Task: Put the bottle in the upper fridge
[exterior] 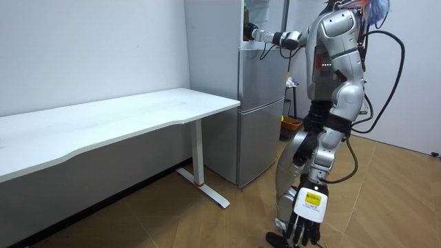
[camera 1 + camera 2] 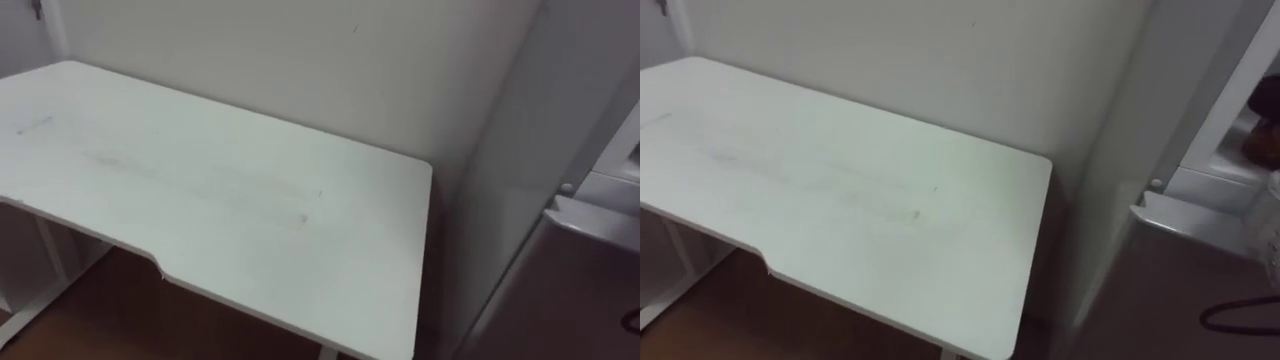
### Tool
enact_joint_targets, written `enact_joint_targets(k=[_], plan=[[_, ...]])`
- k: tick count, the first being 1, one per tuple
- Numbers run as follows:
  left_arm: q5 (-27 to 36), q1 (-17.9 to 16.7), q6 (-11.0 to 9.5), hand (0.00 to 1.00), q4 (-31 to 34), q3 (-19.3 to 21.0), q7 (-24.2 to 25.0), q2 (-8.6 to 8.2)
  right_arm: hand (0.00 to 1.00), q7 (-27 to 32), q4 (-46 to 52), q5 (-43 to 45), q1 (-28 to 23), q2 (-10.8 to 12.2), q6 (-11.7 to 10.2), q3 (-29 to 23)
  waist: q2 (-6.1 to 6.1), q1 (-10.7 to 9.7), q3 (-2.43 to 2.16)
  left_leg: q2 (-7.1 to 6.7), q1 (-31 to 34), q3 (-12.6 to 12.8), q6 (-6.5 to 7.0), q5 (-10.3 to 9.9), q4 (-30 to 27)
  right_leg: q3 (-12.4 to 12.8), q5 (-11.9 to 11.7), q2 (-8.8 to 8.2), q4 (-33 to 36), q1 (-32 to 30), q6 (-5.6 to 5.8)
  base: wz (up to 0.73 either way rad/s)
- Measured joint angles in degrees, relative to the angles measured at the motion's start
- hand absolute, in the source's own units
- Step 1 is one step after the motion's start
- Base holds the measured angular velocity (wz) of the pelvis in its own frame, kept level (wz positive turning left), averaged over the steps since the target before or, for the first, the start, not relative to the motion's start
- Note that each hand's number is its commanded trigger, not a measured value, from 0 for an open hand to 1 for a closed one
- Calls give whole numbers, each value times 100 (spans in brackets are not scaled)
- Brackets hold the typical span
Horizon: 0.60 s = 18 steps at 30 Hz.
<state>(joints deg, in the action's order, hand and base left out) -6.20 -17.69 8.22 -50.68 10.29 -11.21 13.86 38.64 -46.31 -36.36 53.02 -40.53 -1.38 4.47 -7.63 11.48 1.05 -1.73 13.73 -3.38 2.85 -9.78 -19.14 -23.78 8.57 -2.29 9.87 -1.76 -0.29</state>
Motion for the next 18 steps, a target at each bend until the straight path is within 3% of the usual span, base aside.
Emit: enact_joint_targets(k=[4,5,6,7,8,18], plan=[[230,11,18,0,15,-170,-99,53,100,-103,-28,44,-3,-12,-171,107,108,19,-8,2,57,-2,1,5,-38,5,-22,1,3,-48,-28,0],[266,10,25,0,15,-192,-116,69,93,-167,-35,43,-3,-15,-205,107,129,21,-8,8,47,-2,-2,9,-44,12,-27,4,3,-55,-36,0],[352,9,37,0,15,-214,-124,82,73,-244,-56,43,-7,-15,-247,106,148,27,-7,12,38,-2,-5,12,-50,16,-30,8,3,-53,-41,0],[373,8,48,0,15,-222,-134,82,31,-265,-57,42,-7,-15,-249,106,159,29,-8,13,31,-2,-8,14,-50,17,-32,9,3,-50,-45,0],[442,9,54,0,15,-248,-171,82,0,-319,-59,42,-7,-15,-249,108,178,36,-9,15,17,-1,-12,18,-50,21,-35,12,4,-40,-50,0],[454,12,56,0,183,-390,-220,82,0,-657,-275,28,-17,-18,-239,231,195,143,-30,68,15,-4,-94,51,-48,31,-63,18,30,-59,-95,-1]])
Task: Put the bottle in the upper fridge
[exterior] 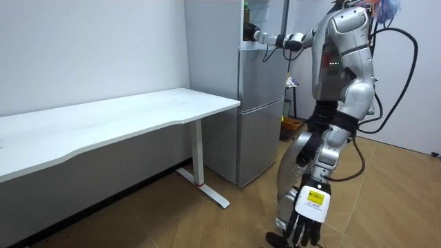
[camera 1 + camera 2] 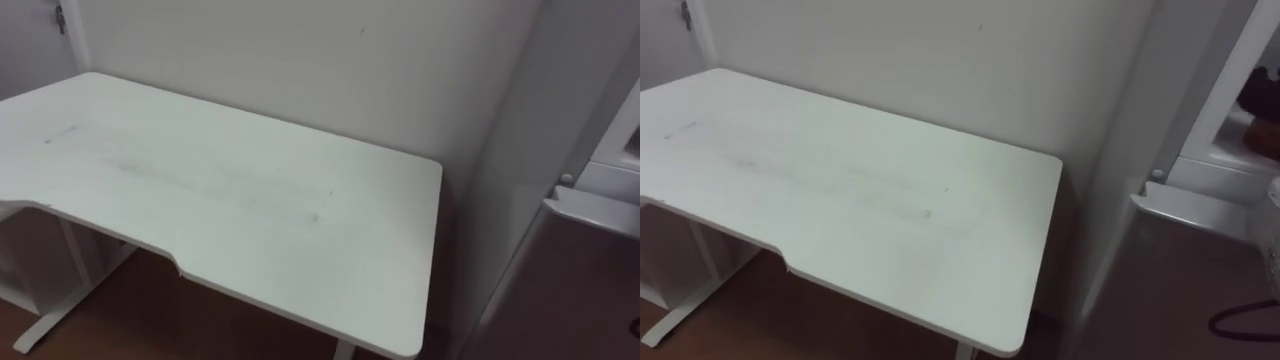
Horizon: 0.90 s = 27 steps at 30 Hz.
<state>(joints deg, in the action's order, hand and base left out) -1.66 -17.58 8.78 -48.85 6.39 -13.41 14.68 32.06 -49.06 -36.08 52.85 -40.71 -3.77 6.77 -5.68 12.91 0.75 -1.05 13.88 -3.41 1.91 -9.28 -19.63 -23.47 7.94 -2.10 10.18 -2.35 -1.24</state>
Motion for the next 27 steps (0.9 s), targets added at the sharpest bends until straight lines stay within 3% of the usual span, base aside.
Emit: enact_joint_targets(k=[11,22,24,27], plan=[[219,-95,-2,0,27,-4,36,0,0,-448,-120,-70,-2,0,17,44,-69,1,-40,28,-49,97,-8,79,71,57,23,18,-57,21,-54,-1],[218,-100,-2,0,25,-3,44,-1,0,-575,-167,-141,-2,-1,14,39,-106,-2,-29,31,-73,126,-8,80,91,94,25,17,-62,19,-54,0],[221,-101,-1,0,26,3,44,2,0,-602,-202,-171,-2,0,16,43,-123,-1,-6,30,-168,146,-8,80,120,132,27,20,-73,93,-52,-3],[217,-114,-1,0,26,5,42,1,0,-581,-202,-182,-3,0,131,54,-167,-16,-2,25,-248,148,-11,80,170,146,30,28,-155,159,-48,0]])
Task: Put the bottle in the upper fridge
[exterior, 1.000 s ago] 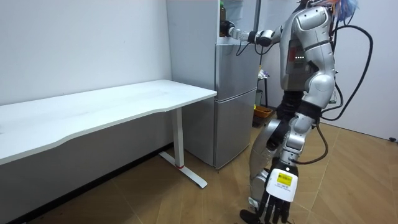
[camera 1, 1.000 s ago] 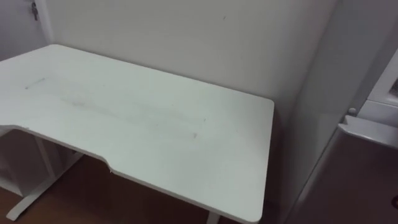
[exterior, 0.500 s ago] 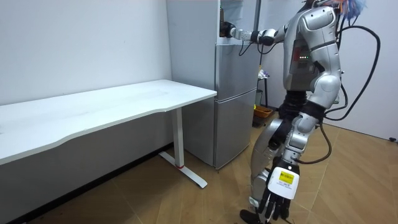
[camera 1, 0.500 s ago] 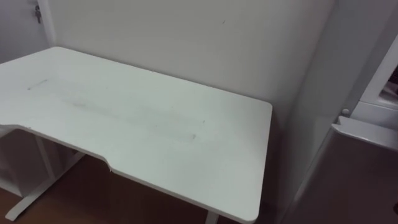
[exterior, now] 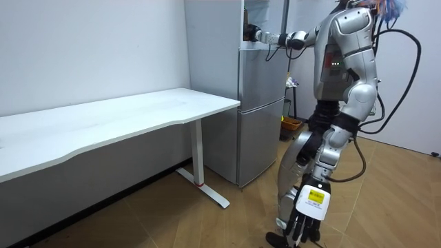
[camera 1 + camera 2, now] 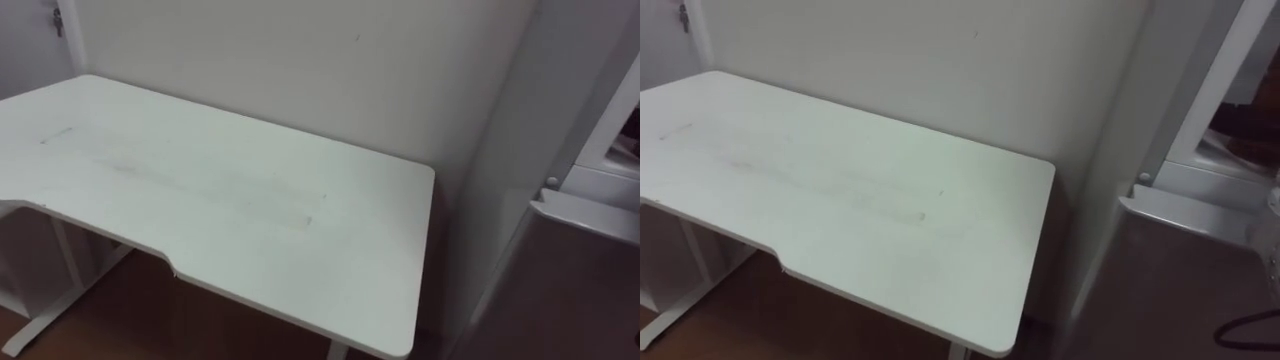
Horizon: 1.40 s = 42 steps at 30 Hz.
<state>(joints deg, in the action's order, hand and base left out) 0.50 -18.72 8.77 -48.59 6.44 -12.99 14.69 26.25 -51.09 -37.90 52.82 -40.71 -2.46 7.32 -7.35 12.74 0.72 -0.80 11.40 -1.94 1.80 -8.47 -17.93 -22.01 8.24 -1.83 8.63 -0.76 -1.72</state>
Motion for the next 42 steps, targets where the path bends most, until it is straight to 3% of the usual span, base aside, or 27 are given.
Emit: enact_joint_targets(k=[6,11,14,23,32,42], plan=[[5,-28,5,0,19,19,-36,-3,0,209,81,-12,0,0,184,23,-106,-41,-73,-6,-28,19,-11,14,80,9,-2,3,-9,12,-1,0],[-6,-145,82,0,191,67,-33,-16,0,247,207,-67,-1,1,446,13,-110,-69,-79,-22,-254,35,-11,13,221,72,-6,2,-108,192,14,-4],[-16,-175,96,0,196,279,20,-108,0,243,296,-78,-3,1,511,-87,-64,-164,-74,-54,-383,7,-9,13,268,58,17,-20,-115,290,41,3],[-9,-212,91,0,167,642,25,-259,0,225,538,-135,-1,-20,741,-241,36,-613,-124,-89,-663,43,13,23,491,69,36,-38,-79,473,72,-3],[-19,-175,79,0,169,675,250,-267,0,56,1077,-185,-4,-28,753,-439,26,-920,-135,-90,-963,166,27,21,615,159,53,-58,-62,648,100,-9],[-17,-120,-23,0,174,674,370,-270,0,-362,1923,-226,-144,-51,751,-655,21,-1085,-137,-83,-1134,253,44,5,619,320,62,-61,-48,765,112,-4]])
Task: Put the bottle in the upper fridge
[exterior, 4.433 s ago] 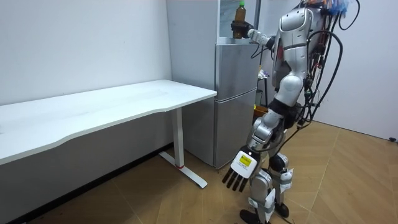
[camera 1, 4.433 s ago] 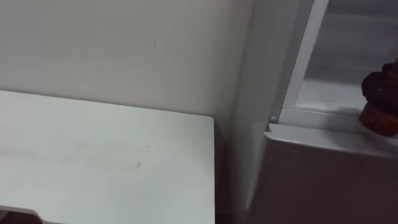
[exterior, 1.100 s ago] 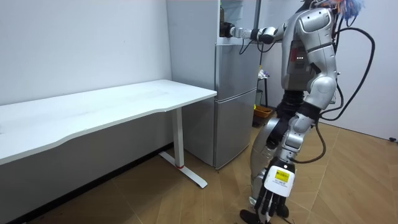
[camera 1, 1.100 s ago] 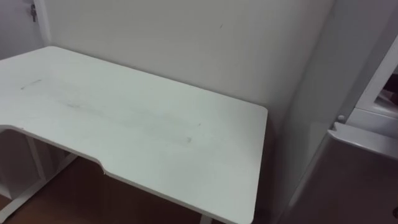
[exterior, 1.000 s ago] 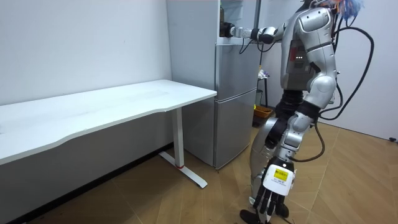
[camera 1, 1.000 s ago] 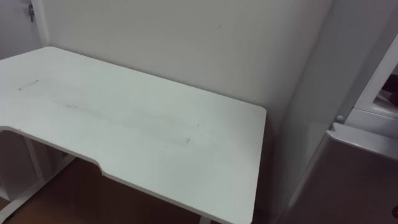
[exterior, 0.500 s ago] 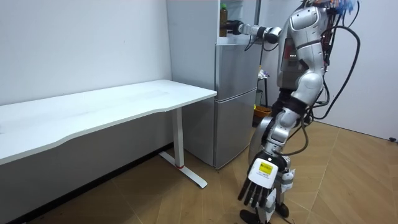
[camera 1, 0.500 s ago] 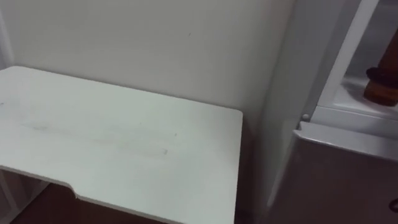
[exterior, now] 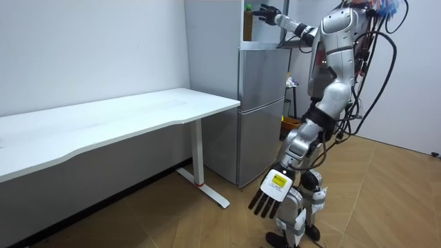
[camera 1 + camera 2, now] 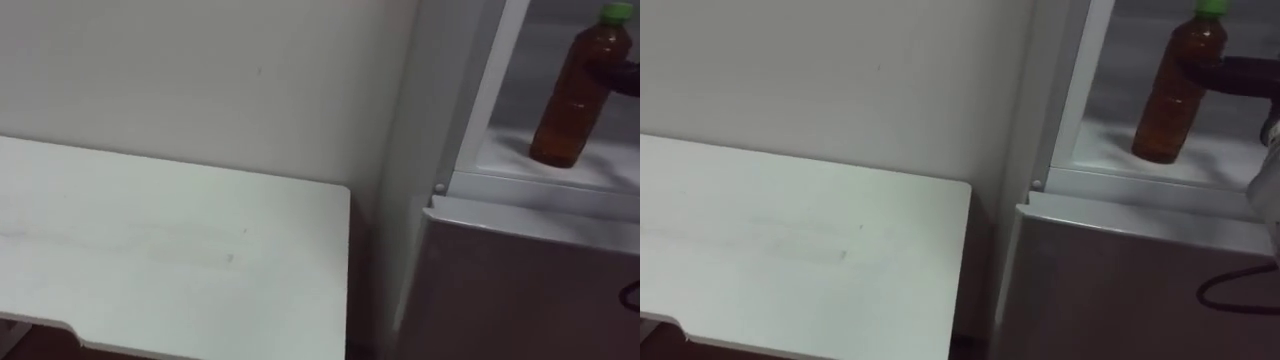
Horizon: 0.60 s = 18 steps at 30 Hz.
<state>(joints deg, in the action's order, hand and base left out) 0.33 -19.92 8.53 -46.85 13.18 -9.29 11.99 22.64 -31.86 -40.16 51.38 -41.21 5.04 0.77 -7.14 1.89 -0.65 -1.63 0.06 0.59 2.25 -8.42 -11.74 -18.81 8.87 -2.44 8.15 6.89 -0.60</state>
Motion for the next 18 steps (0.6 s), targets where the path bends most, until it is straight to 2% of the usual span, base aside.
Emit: enact_joint_targets(k=[6,12,16,18], plan=[[0,36,-8,0,12,-2,-3,-1,0,-233,1052,-30,-498,-2,0,-242,2,-24,-3,-5,-38,69,16,-11,-8,93,16,-37,-24,-19,19,-5],[-13,19,-51,0,10,-13,-10,-5,0,-279,1679,-83,-799,-2,-7,-651,0,-38,-4,-15,-107,123,35,-24,11,128,28,-25,-15,4,36,-3],[-88,37,-137,0,9,-32,-11,-8,0,-297,2195,4,-1051,-1,-19,-836,48,-89,26,-4,-131,168,42,-40,35,156,28,-25,6,0,38,-6],[-112,37,-223,0,-54,-32,-11,-11,0,-391,2444,13,-1129,-1,-29,-926,110,-165,60,1,-144,192,47,-49,56,177,32,-33,67,4,43,-6]])
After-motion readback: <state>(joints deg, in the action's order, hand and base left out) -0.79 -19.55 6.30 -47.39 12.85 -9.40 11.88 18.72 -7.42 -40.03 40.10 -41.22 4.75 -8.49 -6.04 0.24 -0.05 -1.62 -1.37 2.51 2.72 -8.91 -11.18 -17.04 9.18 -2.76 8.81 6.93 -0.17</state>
